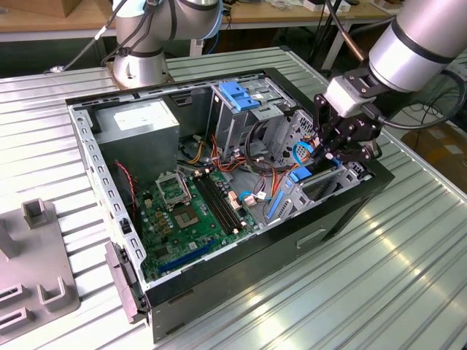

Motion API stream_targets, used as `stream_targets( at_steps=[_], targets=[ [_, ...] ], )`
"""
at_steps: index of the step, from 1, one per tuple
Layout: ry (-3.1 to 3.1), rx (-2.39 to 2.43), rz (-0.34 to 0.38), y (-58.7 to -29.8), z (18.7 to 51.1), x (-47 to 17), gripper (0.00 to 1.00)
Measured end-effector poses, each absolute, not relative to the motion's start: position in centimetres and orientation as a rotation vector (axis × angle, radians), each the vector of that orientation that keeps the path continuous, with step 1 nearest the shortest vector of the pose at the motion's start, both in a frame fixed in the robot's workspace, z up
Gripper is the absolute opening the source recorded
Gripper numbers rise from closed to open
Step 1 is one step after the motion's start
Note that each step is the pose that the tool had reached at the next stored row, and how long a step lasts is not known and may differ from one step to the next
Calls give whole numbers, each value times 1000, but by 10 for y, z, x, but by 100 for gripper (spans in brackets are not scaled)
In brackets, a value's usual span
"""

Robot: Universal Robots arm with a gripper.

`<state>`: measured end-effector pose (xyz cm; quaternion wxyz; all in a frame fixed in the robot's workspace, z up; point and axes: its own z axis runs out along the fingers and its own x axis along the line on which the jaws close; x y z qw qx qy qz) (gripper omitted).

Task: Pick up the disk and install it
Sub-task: 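Insert the second disk wire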

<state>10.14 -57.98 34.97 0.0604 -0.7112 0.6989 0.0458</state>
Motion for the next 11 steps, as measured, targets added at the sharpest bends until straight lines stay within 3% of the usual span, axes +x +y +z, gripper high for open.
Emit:
stream_targets(
  at_steps=[11],
  targets=[
    [2113,-2152,135,-581,347,101,16]
  ],
)
